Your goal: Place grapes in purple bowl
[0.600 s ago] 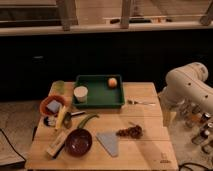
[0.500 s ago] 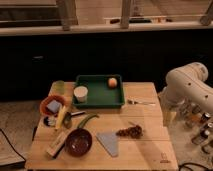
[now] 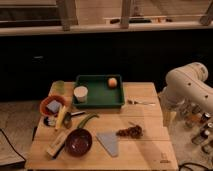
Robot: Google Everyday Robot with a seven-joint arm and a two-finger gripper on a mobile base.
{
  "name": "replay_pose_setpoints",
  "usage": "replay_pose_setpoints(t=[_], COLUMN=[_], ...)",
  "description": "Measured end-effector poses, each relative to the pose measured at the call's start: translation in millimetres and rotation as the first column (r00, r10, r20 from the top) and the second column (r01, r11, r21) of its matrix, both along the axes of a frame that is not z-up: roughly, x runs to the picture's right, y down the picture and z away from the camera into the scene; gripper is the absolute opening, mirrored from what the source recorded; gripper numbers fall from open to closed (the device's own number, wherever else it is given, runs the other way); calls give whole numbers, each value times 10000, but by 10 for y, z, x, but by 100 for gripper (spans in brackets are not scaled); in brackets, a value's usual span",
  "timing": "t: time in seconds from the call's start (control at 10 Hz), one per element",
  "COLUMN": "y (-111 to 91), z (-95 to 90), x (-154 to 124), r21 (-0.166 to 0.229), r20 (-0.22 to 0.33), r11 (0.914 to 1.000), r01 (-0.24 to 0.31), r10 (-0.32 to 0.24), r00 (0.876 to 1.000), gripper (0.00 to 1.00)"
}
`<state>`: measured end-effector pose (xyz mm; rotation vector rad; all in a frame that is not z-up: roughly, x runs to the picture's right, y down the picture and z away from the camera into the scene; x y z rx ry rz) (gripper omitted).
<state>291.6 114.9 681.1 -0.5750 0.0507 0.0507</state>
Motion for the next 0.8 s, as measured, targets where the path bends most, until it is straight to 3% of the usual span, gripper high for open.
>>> replay_pose_setpoints(t=[0.2, 0.8], y=[236, 600], z=[-21, 10], x=[-22, -10], r21=[-192, -486], r20=[-46, -135], r11=[9994, 9969], r01=[304, 616], r10=[-305, -623], r00=[9995, 9980], gripper=[80, 80])
